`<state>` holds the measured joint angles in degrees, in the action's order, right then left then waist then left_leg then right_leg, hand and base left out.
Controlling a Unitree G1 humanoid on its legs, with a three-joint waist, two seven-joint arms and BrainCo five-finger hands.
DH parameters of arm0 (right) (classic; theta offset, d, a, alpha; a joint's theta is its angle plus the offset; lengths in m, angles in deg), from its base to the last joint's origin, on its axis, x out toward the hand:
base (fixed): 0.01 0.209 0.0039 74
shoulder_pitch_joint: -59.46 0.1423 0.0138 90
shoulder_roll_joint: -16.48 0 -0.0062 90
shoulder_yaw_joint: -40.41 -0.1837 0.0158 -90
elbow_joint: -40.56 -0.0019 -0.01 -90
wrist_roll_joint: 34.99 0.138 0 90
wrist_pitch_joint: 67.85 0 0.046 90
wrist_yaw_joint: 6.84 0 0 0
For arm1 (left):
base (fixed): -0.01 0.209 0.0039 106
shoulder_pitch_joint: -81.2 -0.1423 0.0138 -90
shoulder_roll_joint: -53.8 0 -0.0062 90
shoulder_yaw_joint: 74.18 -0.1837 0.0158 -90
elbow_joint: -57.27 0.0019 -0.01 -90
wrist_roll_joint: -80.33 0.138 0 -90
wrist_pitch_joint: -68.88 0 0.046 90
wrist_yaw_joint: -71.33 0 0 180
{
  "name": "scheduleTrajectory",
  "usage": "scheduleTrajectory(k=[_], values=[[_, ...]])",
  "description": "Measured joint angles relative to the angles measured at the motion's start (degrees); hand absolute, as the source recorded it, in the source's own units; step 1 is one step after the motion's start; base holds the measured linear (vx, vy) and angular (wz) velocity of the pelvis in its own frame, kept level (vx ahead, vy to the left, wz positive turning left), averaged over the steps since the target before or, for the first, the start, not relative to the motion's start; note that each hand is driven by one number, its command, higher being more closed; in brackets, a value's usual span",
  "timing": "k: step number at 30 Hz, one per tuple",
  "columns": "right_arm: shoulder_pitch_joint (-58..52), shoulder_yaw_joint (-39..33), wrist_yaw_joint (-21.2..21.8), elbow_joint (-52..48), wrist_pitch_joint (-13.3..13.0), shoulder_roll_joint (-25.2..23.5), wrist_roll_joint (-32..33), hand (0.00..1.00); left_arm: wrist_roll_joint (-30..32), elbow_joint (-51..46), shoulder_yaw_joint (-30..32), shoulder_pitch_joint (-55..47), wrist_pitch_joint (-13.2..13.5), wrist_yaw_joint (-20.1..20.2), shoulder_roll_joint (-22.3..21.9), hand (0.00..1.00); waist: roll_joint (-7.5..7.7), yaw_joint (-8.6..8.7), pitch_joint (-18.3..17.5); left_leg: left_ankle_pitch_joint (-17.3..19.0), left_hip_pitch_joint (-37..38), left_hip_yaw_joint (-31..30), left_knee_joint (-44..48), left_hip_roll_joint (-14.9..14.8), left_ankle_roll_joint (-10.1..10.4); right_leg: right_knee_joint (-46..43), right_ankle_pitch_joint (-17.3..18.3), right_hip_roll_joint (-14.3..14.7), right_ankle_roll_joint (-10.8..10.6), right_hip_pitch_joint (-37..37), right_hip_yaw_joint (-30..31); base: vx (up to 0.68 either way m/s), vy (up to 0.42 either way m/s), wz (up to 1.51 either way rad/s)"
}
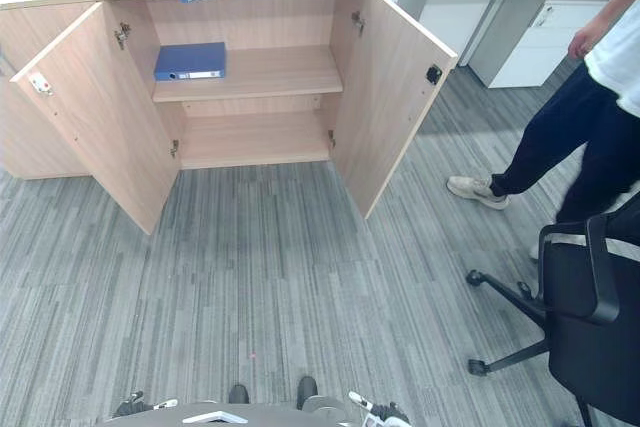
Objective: Walk over to the cabinet, pick up the folder, carry it to the office cabinet, place the folder inside the office cabinet, then close the office cabinet door
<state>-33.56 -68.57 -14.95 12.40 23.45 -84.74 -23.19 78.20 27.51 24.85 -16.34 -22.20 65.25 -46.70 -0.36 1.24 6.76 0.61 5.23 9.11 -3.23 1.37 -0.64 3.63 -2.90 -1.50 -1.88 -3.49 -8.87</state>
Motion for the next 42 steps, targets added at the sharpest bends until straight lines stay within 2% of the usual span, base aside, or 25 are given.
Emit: scheduleTrajectory(k=[6,21,30,33,35,38,39,40,41,42], values=[[2.50,-0.29,0.08,-0.04,0.01,-2.30,-1.03,0.00,0.12,0.00,-0.06,0.48,0.22,0.17,0.02,0.00,0.37,-0.03,0.61,0.33,0.99,0.23,-0.08,0.18,0.50,0.14,0.29,-0.31,-1.32,-1.08,-0.53,-0.02,0.002,0.03],[3.15,0.81,0.08,-0.04,0.15,-2.14,-3.22,0.00,0.14,0.14,-0.20,0.53,0.22,0.09,0.04,0.00,0.84,-0.21,0.95,-0.33,1.80,0.41,-1.58,0.32,-0.10,0.93,-0.03,-0.32,-0.94,-1.74,-0.97,-0.05,-0.011,0.00],[3.97,2.11,0.08,-0.03,0.19,-2.40,-3.27,0.00,0.07,-0.06,-0.49,1.31,0.26,0.10,0.91,0.00,2.38,-0.82,2.05,0.14,0.63,1.01,-1.51,0.39,-0.25,0.95,0.06,-0.32,-1.05,-0.37,-0.41,-0.01,-0.002,-0.02],[4.42,2.09,0.07,-0.09,0.20,-2.36,-3.27,0.00,0.05,-0.07,-0.74,1.49,0.26,0.09,1.22,0.00,2.48,-1.09,2.35,1.17,-0.39,2.11,-1.24,0.56,-0.50,0.28,0.70,-0.49,-1.56,1.21,0.64,-0.01,0.014,-0.18],[4.63,2.04,0.06,-0.13,0.21,-2.36,-3.27,0.00,0.04,-0.08,-0.78,1.83,0.26,0.07,1.28,0.00,2.31,-0.87,2.70,2.46,-1.05,2.15,0.19,0.65,-0.77,-4.08,3.43,-1.09,-1.87,3.40,0.57,0.07,0.039,-0.02],[4.36,1.72,0.08,-0.58,0.16,-2.46,-3.22,0.00,-0.01,-0.10,-0.93,2.05,0.26,0.03,1.24,0.00,2.37,-0.74,3.47,5.58,-1.13,2.01,3.42,1.48,-1.25,-16.34,10.08,-3.45,-2.65,7.28,0.25,0.12,0.049,0.03],[4.51,1.92,0.12,-0.84,0.13,-2.31,-3.22,0.00,-0.01,-0.09,-2.29,2.20,0.27,-0.10,1.33,0.00,2.17,-0.77,3.64,6.44,-0.42,2.00,4.04,1.97,-1.86,-24.51,12.30,-4.91,-2.73,10.25,-0.83,0.11,0.044,-0.06],[4.78,1.90,0.09,-1.15,0.12,-2.29,-3.22,0.00,-0.01,-0.10,-2.62,2.35,0.27,-0.11,1.30,0.00,1.88,-0.75,3.91,6.67,0.22,1.95,3.94,1.99,-2.07,-27.81,12.50,-5.36,-2.80,11.47,-1.44,0.18,0.070,-0.03],[5.34,1.93,0.09,-1.94,0.10,-2.09,-3.21,0.00,-0.02,-0.12,-2.74,2.71,0.30,-0.13,1.23,0.00,1.42,-0.29,4.67,7.10,2.15,1.50,3.52,1.95,-2.81,-35.62,12.79,-6.32,-2.81,14.50,-2.29,0.24,0.058,0.08],[5.61,1.93,0.13,-2.38,-0.04,-2.03,-3.18,0.00,-0.01,-0.09,-2.91,3.28,0.28,-0.15,1.26,0.00,1.15,0.26,5.25,7.88,3.42,0.86,3.44,1.85,-3.57,-41.35,15.03,-6.81,-2.06,17.22,-3.34,0.31,0.038,0.12]])
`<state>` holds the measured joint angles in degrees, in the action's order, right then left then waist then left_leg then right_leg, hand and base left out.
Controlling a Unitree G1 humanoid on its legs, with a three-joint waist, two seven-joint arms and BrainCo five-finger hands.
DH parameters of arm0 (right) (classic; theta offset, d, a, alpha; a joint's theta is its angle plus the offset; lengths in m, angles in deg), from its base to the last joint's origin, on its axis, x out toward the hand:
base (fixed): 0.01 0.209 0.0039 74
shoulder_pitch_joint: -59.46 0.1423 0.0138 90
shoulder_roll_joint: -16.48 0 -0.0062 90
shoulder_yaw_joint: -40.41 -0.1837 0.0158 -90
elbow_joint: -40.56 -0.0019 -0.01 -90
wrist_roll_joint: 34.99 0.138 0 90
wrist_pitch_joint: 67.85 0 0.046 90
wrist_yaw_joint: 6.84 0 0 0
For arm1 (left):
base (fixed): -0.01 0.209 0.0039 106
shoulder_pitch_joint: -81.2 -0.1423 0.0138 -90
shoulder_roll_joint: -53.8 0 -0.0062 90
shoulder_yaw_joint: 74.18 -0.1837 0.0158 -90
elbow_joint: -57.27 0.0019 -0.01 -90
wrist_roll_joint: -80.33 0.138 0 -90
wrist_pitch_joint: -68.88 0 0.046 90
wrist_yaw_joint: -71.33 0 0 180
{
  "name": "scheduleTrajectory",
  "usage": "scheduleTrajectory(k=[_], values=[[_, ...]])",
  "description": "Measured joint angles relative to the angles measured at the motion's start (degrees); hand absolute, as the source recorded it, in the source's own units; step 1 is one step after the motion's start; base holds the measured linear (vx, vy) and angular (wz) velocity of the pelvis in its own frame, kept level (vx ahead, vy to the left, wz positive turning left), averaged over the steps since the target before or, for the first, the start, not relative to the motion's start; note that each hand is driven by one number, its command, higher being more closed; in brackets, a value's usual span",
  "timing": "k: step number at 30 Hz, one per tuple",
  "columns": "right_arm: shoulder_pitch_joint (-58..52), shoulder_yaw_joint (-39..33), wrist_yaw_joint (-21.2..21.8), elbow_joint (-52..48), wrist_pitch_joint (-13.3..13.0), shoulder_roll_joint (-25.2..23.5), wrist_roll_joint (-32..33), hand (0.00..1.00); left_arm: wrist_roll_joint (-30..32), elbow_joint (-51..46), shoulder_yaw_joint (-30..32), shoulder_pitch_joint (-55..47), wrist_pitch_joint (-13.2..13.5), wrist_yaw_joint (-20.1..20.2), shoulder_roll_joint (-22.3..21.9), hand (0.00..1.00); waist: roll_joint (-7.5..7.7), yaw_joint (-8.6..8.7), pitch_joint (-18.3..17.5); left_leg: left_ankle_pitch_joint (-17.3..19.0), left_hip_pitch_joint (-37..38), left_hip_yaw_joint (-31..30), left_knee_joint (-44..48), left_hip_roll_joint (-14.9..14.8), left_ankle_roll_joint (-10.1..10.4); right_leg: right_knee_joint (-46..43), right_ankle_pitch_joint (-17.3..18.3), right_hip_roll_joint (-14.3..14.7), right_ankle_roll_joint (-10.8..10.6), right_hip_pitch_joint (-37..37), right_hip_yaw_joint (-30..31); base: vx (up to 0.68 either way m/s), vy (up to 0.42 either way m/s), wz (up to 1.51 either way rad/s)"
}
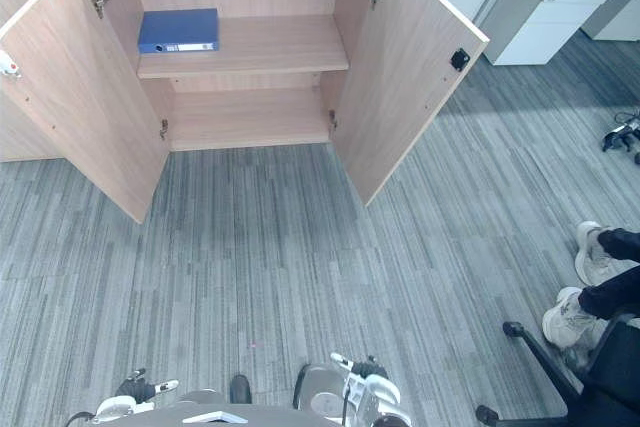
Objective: Walk over to the cabinet, pick up the folder, carry it to the office cabinet, place the folder inside the office cabinet, then close the office cabinet door
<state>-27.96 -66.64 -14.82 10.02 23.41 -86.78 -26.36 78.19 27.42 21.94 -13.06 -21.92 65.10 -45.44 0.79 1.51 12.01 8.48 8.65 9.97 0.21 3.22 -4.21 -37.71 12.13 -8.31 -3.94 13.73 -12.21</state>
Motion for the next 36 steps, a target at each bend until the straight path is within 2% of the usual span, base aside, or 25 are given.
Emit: scheduleTrajectory(k=[2,5,6,7,8,9,10,11,13,15,17,19,21,23,24,25,26,27,28,30,32,33,34,35,36], values=[[0.48,0.13,0.06,0.00,-0.09,0.02,0.01,0.00,0.00,0.01,0.01,0.35,0.00,-0.04,-0.12,0.00,-0.56,0.58,0.34,1.47,1.73,-0.86,0.10,-1.52,0.42,0.33,3.25,1.19,0.73,2.21,-1.47,0.28,-0.018,0.21],[1.61,0.10,0.14,-0.36,-0.42,0.16,0.03,0.00,0.01,0.06,0.00,2.00,0.01,-0.04,-0.56,0.00,-1.65,1.76,1.10,3.08,3.75,-2.72,-0.18,-5.88,1.91,9.43,1.36,5.59,2.23,6.23,-3.11,0.35,-0.101,0.44],[1.72,0.10,0.08,-0.50,-0.39,0.22,-0.04,0.00,0.02,0.11,-0.03,2.34,0.05,0.01,-0.76,0.00,-1.57,2.35,1.16,3.40,4.58,-3.69,-0.45,-6.92,2.45,16.53,-2.89,6.83,2.13,7.14,-2.58,0.45,-0.151,0.61],[0.89,0.09,-0.02,-0.44,-0.33,0.26,-0.03,0.00,0.04,0.03,-0.12,2.61,0.33,0.17,-0.84,0.00,-0.57,2.40,1.10,4.29,5.99,-4.09,-0.41,-6.62,4.21,23.16,-8.62,7.24,2.48,6.87,-0.81,0.47,-0.163,0.61],[0.26,0.02,-0.06,-0.43,-0.35,0.30,-0.01,0.00,0.05,0.08,-0.08,2.42,0.48,0.21,-1.17,0.00,-0.14,2.42,1.00,5.14,7.00,-4.38,-0.38,-6.52,5.61,24.38,-10.63,7.07,3.33,6.54,0.05,0.51,-0.212,0.63],[-0.68,-0.32,0.02,-0.44,-0.32,0.81,0.12,0.00,0.07,0.42,0.40,2.31,0.68,0.25,-2.30,0.00,0.38,2.66,0.77,6.56,9.50,-5.39,-0.16,-6.87,7.31,22.16,-16.26,6.64,4.97,6.22,0.77,0.51,-0.247,0.37],[-0.25,-0.28,-0.02,-0.29,-0.28,1.53,-0.09,0.00,0.10,0.45,0.60,2.43,0.78,0.23,-3.21,0.00,-1.18,2.49,0.82,6.82,9.40,-5.24,0.84,-8.22,7.82,20.56,-15.36,7.49,4.92,6.41,-0.02,0.51,-0.261,0.38],[-0.15,-0.45,-0.04,-0.30,-0.29,1.86,-0.09,0.00,0.09,0.39,0.98,2.71,0.98,0.28,-4.08,0.00,-1.93,2.34,0.76,6.71,6.63,-5.19,7.07,-9.13,8.67,20.41,-12.85,7.83,5.79,5.89,-0.68,0.60,-0.335,0.20],[-0.36,-0.89,-0.14,-1.37,-0.28,1.76,-0.03,0.00,0.10,-0.61,3.95,2.80,0.95,0.35,-5.51,0.00,-2.91,2.26,1.37,5.39,-1.02,-4.06,25.30,-11.66,10.19,22.40,-11.14,8.91,6.76,2.08,-1.05,0.49,-0.286,0.23],[-1.69,0.24,-0.13,-3.54,-0.07,1.06,0.04,0.00,0.06,-2.35,7.89,2.69,0.94,0.28,-6.71,0.00,-3.47,1.36,1.83,4.82,-9.04,-0.35,48.68,-17.70,10.37,25.31,-8.77,11.43,8.06,-6.28,-0.96,0.53,-0.282,-0.06],[-2.27,1.23,-0.15,-4.60,-0.20,-0.15,0.07,0.00,0.06,-4.22,8.05,2.70,1.12,0.21,-6.66,0.00,-2.54,-0.19,1.93,6.21,-13.53,3.08,54.72,-20.21,10.04,26.22,-6.64,11.89,8.60,-10.74,0.31,0.35,-0.182,-0.37],[-2.07,1.08,-0.17,-4.70,-0.22,-0.50,0.23,0.00,0.02,-5.59,8.09,3.10,1.54,0.13,-7.08,0.00,-2.45,-1.59,1.54,7.30,-19.76,6.62,51.32,-20.85,9.25,28.58,-5.88,11.74,8.13,-14.52,2.68,0.37,-0.118,-0.54],[-2.15,0.96,-0.20,-4.70,-0.05,-0.63,0.39,0.00,0.02,-5.58,8.60,3.17,1.82,0.05,-7.46,0.00,-2.42,-1.99,1.56,7.30,-21.87,7.96,44.18,-20.10,9.25,30.46,-5.62,11.32,7.37,-17.28,4.09,0.39,0.003,-0.43],[-2.19,0.68,-0.31,-4.78,-0.02,-0.80,0.49,0.00,0.03,-5.52,8.79,3.60,1.99,-0.12,-7.51,0.00,-2.16,-2.43,1.58,6.63,-22.65,7.08,32.87,-17.51,9.65,32.03,-4.86,10.43,6.10,-19.94,5.46,0.38,0.124,-0.39],[-2.30,0.13,-0.66,-4.57,-0.03,-1.20,0.49,0.00,0.06,-5.45,8.72,3.84,2.04,-0.20,-7.22,0.00,-1.65,-2.70,1.57,3.89,-22.66,6.51,23.22,-14.91,9.49,33.17,-4.09,9.21,4.83,-21.70,6.33,0.27,0.138,-0.30],[-2.41,0.00,-0.84,-4.46,-0.01,-1.29,0.48,0.00,0.05,-5.42,8.66,3.86,2.04,-0.29,-7.15,0.00,-1.45,-2.82,1.44,2.27,-22.63,5.87,19.72,-13.69,9.36,33.50,-3.70,8.64,4.19,-22.18,6.81,0.42,0.272,-0.37],[-2.77,0.02,-0.91,-4.42,0.00,-1.29,0.48,0.00,0.05,-5.33,8.32,3.83,2.03,-0.59,-7.14,0.00,-1.44,-3.07,1.29,-2.13,-22.38,4.89,14.60,-12.22,8.69,34.04,-2.81,7.97,2.74,-23.09,7.61,0.29,0.224,-0.39],[-2.96,0.03,-0.92,-4.17,0.10,-1.37,0.48,0.00,0.04,-5.02,8.17,3.76,2.03,-0.62,-6.98,0.00,-1.16,-3.39,1.15,-6.65,-21.61,4.11,14.15,-11.30,7.91,34.35,-2.17,7.33,1.69,-23.77,8.76,0.45,0.352,-0.52],[-2.98,0.01,-0.89,-3.61,0.15,-1.83,0.43,0.00,0.03,-4.88,7.99,3.70,2.02,-0.60,-6.52,0.00,-0.19,-3.36,0.13,-9.05,-21.36,4.60,14.27,-9.61,5.10,34.21,-1.05,5.51,0.07,-24.02,10.02,0.31,0.253,-0.39],[-2.61,-0.07,-0.80,-2.10,0.13,-2.87,0.03,0.00,0.09,-4.05,6.57,3.71,1.98,-0.55,-4.81,0.00,2.36,-2.94,-1.03,-5.99,-20.70,6.53,14.67,-7.59,4.15,30.32,-0.36,2.70,-1.07,-22.13,10.26,0.44,0.314,-0.33],[-2.77,-0.25,-0.78,-1.83,0.17,-2.84,-0.08,0.00,0.11,-2.90,5.90,3.84,1.93,-0.57,-4.50,0.00,2.55,-3.34,-1.05,-4.21,-16.61,8.46,14.27,-6.59,2.80,20.09,-0.15,1.45,-1.55,-19.55,11.19,0.38,0.262,-0.40],[-2.65,-0.30,-0.78,-1.97,0.14,-2.69,-0.09,0.00,0.11,-2.55,4.97,3.57,1.85,-0.58,-4.30,0.00,2.34,-3.25,-0.96,-3.08,-13.13,9.02,12.94,-5.80,1.97,9.48,-1.14,0.50,-3.57,-15.98,11.58,0.27,0.200,-0.23],[-2.64,-0.28,-0.73,-2.01,0.10,-2.52,-0.10,0.00,0.10,-2.47,4.62,3.45,1.86,-0.57,-4.22,0.00,1.90,-2.98,-0.71,-2.62,-11.54,9.28,12.27,-5.48,1.64,4.07,-0.92,-0.04,-4.41,-14.00,11.63,0.39,0.272,-0.08],[-2.45,-0.06,-0.68,-2.12,0.00,-2.34,-0.14,0.00,0.07,-2.04,3.60,3.45,1.86,-0.57,-3.98,0.00,1.75,-2.45,-0.61,-2.11,-9.11,9.15,11.00,-4.80,1.37,-4.69,0.44,-0.74,-4.78,-10.17,11.25,0.34,0.214,0.14],[-2.19,0.11,-0.68,-2.17,0.07,-2.31,-0.23,0.00,0.07,-1.71,2.81,3.47,1.84,-0.57,-3.82,0.00,1.81,-2.19,-0.66,-1.96,-6.85,8.76,9.26,-4.43,1.27,-8.88,2.31,-0.91,-3.45,-6.90,9.76,0.32,0.147,0.23]])
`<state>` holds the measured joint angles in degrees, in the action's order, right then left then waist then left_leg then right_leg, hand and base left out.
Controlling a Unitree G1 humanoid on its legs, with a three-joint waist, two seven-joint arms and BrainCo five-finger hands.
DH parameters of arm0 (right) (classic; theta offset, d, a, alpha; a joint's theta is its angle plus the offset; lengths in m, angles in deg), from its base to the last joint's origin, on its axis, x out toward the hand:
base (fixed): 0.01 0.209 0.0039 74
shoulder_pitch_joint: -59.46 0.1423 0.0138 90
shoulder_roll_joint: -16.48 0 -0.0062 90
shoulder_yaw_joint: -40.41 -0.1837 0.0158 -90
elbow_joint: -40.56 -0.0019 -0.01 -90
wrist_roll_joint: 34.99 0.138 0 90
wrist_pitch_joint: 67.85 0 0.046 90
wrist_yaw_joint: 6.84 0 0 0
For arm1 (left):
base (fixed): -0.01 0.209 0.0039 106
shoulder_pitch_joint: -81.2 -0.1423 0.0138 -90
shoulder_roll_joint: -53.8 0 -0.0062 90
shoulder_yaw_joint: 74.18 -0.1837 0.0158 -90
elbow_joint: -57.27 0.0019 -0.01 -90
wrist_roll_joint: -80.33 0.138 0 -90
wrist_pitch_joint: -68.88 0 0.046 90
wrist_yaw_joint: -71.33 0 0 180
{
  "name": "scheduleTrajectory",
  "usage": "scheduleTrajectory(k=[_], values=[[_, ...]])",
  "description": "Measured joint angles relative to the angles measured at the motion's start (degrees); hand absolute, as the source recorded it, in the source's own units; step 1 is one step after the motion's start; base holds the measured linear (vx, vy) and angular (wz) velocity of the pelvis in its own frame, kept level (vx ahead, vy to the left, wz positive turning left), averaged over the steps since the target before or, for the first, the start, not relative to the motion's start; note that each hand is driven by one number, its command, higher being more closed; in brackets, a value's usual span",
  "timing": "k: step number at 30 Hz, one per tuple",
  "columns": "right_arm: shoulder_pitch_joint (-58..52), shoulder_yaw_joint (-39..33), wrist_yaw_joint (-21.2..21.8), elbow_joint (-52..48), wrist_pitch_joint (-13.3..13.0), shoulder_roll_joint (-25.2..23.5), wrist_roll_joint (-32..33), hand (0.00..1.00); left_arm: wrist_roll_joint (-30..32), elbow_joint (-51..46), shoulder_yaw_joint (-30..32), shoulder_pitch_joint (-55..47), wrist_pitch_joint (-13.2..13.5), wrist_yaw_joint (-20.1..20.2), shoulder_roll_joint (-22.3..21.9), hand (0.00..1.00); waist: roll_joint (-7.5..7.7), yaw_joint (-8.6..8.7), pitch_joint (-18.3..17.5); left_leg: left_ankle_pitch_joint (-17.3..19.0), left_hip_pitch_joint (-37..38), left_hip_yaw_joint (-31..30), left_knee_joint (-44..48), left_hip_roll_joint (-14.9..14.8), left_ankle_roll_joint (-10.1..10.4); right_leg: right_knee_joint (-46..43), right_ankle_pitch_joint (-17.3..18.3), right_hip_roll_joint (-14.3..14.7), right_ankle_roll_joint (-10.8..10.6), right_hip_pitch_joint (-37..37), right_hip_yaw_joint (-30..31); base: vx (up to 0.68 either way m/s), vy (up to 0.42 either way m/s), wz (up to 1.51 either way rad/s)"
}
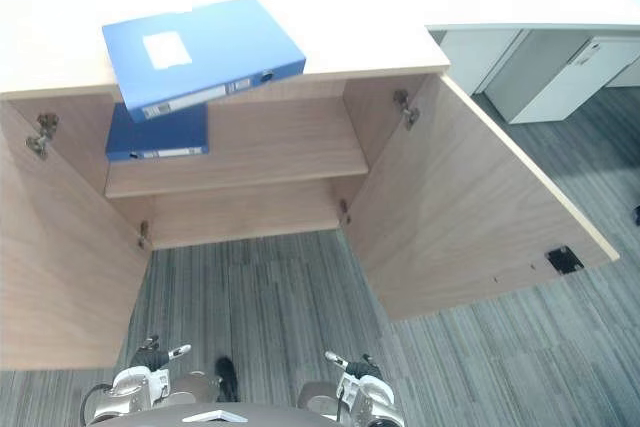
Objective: Walk over to the cabinet, pick up the folder, carry it to the office cabinet, place the folder inside the office cabinet, then close the office cabinet door
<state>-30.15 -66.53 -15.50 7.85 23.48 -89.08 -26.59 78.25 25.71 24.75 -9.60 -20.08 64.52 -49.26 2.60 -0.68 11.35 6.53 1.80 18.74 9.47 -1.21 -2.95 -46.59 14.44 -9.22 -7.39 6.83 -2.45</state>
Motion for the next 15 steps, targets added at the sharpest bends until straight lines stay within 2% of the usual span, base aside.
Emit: scheduleTrajectory(k=[1,3,5,6,7,8,9,10,11,12,13,14,15], values=[[0.15,0.07,0.00,-0.08,-0.03,0.07,-0.64,0.00,-0.02,0.50,0.04,0.01,0.02,-0.02,0.02,0.00,-0.09,0.01,0.04,0.01,2.03,-0.07,-1.77,0.01,0.01,-0.01,1.55,0.13,1.37,2.78,-1.98,0.25,0.080,0.17],[0.22,0.31,0.00,-0.08,-0.07,0.10,-1.45,0.00,-0.06,0.92,0.40,-0.05,0.00,-0.11,0.02,0.00,-0.15,0.13,0.07,0.28,3.70,-0.26,-3.01,-0.15,0.46,4.26,2.34,0.81,2.15,5.49,-3.74,0.22,0.001,0.15],[0.50,0.61,-0.01,-0.08,-0.10,0.31,-1.66,0.00,-0.07,1.03,1.22,-0.04,-0.01,-0.27,-0.26,0.00,-0.38,0.80,0.19,0.80,5.25,-0.94,-3.81,-0.53,1.33,15.38,0.95,2.44,3.83,7.29,-4.62,0.26,-0.074,0.22],[0.40,0.93,-0.01,-0.04,-0.06,0.31,-1.66,0.00,-0.04,1.24,1.23,-0.33,-0.02,-0.24,-0.24,0.00,-0.33,1.20,0.10,1.13,5.59,-1.48,-3.88,-0.39,1.99,22.73,-2.80,3.19,4.66,6.53,-4.31,0.24,-0.119,0.29],[-0.29,0.93,0.00,0.19,-0.03,0.07,-1.63,0.00,0.00,1.23,1.87,-0.43,0.02,-0.18,-0.05,0.00,0.56,1.01,-0.43,1.87,6.46,-2.37,-4.18,0.80,3.20,29.93,-11.99,3.35,6.26,6.04,-3.14,0.25,-0.145,0.32],[-0.30,0.57,0.11,0.14,-0.13,0.03,-1.39,0.00,-0.01,1.51,2.68,-0.32,-0.03,-0.22,-0.45,0.00,0.83,1.07,-0.63,2.27,7.05,-3.10,-4.50,0.85,3.71,29.28,-13.65,3.32,5.62,5.65,-2.35,0.27,-0.164,0.24],[-0.32,0.48,0.19,0.15,-0.11,1.00,-1.75,0.00,0.00,1.68,3.72,-0.98,-0.10,-0.26,-2.30,0.00,-2.09,0.91,-1.48,2.35,8.16,-3.20,-4.60,-0.82,4.69,29.44,-13.03,4.34,5.93,4.54,-3.48,0.27,-0.171,0.17],[-0.59,0.43,0.27,0.10,-0.07,2.16,-2.08,0.00,0.00,1.57,4.78,-1.44,-0.09,-0.32,-4.17,0.00,-3.69,0.95,-2.13,3.45,8.30,-3.32,-4.23,-2.33,6.08,30.09,-11.94,5.44,6.39,3.95,-4.64,0.26,-0.158,0.15],[-0.57,0.40,0.45,0.07,-0.01,2.52,-2.08,0.00,0.10,1.43,5.13,-1.43,-0.10,-0.25,-4.46,0.00,-4.60,0.78,-2.23,3.75,8.24,-3.58,-3.62,-2.93,6.51,30.08,-11.24,5.64,6.67,3.44,-5.40,0.23,-0.166,0.38],[-0.62,0.23,0.47,-0.12,-0.14,2.65,-2.07,0.00,0.15,1.17,5.75,-1.07,-0.11,-0.19,-4.74,0.00,-5.10,1.24,-2.18,4.41,6.63,-4.58,0.48,-4.06,7.52,30.09,-9.76,5.73,6.79,2.15,-6.84,0.18,-0.200,0.66],[-0.66,0.35,0.50,-0.16,-0.13,2.58,-2.05,0.00,0.15,0.64,5.99,-0.59,-0.10,0.00,-4.93,0.00,-4.64,1.20,-1.93,5.08,3.65,-4.53,8.08,-5.58,8.39,30.31,-8.62,5.56,6.71,0.33,-8.02,0.16,-0.211,0.71],[-0.77,0.53,0.51,-0.14,-0.06,2.55,-2.06,0.00,0.15,0.21,6.14,-0.45,-0.02,0.03,-5.11,0.00,-4.39,0.88,-1.78,5.54,1.77,-4.10,12.18,-6.54,8.60,30.60,-8.27,5.56,7.00,-0.72,-8.68,0.12,-0.206,0.57],[-1.28,0.82,0.51,-0.17,-0.01,2.52,-1.96,0.00,0.16,-0.93,6.21,-0.46,0.02,0.02,-5.12,0.00,-4.24,0.51,-1.81,6.12,-0.34,-2.40,18.70,-8.80,8.27,31.19,-7.61,5.95,7.14,-2.30,-9.80,0.09,-0.157,0.30]])
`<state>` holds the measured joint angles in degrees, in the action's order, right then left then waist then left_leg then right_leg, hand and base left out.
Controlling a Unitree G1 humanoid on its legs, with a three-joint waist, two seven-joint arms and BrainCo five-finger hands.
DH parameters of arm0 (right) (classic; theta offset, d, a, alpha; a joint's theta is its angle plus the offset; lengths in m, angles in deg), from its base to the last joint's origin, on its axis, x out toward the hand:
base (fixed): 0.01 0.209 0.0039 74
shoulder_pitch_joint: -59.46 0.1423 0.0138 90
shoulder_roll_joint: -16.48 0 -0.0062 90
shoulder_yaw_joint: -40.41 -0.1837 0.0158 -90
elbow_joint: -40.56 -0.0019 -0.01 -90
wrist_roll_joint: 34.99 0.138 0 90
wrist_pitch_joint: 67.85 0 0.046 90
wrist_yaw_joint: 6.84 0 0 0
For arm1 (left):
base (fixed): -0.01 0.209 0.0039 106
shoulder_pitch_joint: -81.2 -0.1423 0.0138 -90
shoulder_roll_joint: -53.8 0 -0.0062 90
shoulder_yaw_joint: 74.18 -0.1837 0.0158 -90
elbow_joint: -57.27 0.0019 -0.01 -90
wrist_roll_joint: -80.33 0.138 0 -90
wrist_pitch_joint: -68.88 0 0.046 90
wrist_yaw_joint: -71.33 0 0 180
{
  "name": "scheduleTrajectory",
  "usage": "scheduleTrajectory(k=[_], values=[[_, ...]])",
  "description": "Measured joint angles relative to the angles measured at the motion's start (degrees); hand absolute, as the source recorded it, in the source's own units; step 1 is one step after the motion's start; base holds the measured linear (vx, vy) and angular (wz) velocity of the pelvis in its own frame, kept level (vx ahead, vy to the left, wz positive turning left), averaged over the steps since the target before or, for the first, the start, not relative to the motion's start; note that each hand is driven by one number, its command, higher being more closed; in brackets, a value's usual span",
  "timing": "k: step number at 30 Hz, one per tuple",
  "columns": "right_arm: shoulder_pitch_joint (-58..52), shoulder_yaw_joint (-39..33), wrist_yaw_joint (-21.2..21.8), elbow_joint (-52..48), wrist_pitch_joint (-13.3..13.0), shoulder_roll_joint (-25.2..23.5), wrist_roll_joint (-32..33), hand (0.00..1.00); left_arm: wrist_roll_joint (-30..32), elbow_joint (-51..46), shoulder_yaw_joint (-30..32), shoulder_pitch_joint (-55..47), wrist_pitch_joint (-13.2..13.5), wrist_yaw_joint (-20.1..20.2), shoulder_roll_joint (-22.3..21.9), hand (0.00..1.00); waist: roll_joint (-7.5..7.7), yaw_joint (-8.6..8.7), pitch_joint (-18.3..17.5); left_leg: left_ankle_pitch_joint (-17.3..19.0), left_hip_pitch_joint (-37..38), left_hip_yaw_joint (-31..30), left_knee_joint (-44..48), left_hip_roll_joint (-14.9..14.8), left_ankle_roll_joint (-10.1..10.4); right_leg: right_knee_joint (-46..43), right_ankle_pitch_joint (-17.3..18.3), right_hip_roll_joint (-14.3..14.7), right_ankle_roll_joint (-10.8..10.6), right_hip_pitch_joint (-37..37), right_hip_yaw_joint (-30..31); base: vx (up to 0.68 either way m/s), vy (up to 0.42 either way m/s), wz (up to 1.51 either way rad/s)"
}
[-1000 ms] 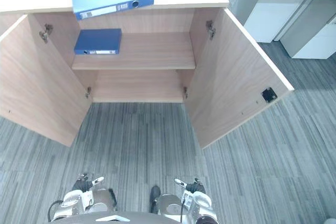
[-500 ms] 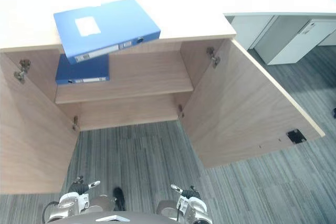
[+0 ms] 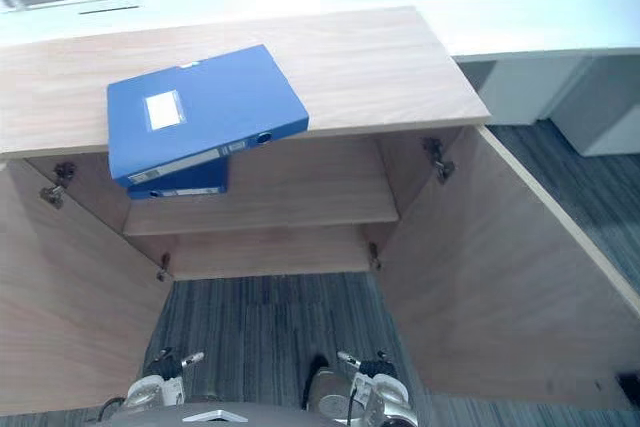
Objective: Walk over to the cabinet, pick up the folder, carry it to the office cabinet, place the folder inside the office cabinet, then close the office cabinet door
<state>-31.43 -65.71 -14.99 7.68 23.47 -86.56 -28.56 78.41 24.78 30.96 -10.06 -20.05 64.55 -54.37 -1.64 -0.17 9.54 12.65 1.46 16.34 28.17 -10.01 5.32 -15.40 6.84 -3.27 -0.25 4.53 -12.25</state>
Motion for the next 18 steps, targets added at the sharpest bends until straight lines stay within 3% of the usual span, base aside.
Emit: scheduleTrajectory(k=[2,5,7,11,18], values=[[-0.48,0.19,0.00,-0.20,-0.04,-0.06,0.21,0.00,0.01,-0.79,0.01,0.00,0.19,0.02,-0.02,0.00,0.00,-0.60,-0.05,0.34,-1.59,2.65,1.65,-2.26,-0.55,1.07,0.33,0.76,0.14,-1.53,-0.64,0.08,-0.092,0.11],[-0.69,0.12,-0.02,-0.40,0.07,-0.07,0.89,0.00,0.27,-0.54,0.01,0.66,0.06,0.01,-0.20,0.00,0.14,-0.66,-0.10,-0.43,-3.13,3.78,-7.13,-2.23,-1.32,1.82,-0.17,0.83,-0.03,-1.52,0.00,0.12,0.055,-0.12],[-0.98,0.05,-0.03,-0.34,0.12,-0.55,1.03,0.00,1.03,-0.24,0.06,1.28,0.08,0.05,-0.40,0.00,0.99,-0.92,-0.74,-4.15,-0.90,3.55,-13.74,0.04,-2.09,2.12,-0.51,0.08,-1.41,-1.60,1.59,0.14,0.160,-0.18],[-1.60,-0.29,0.00,0.14,0.10,-2.08,0.94,0.00,1.10,0.06,-0.09,1.22,0.01,0.18,0.24,0.00,2.70,-1.02,-1.59,-4.72,1.45,4.21,-17.03,2.34,-3.06,8.85,-3.81,-0.36,-2.65,-5.01,2.70,0.10,0.112,-0.15],[-1.69,-1.03,0.07,0.99,0.09,-1.64,0.27,0.00,2.30,0.76,-3.18,0.28,-0.03,1.04,0.92,0.00,1.45,-0.71,-2.34,-6.22,5.07,4.03,-22.42,4.62,-3.73,14.99,-6.96,-0.43,-3.06,-8.56,3.65,0.01,0.038,-0.06]])
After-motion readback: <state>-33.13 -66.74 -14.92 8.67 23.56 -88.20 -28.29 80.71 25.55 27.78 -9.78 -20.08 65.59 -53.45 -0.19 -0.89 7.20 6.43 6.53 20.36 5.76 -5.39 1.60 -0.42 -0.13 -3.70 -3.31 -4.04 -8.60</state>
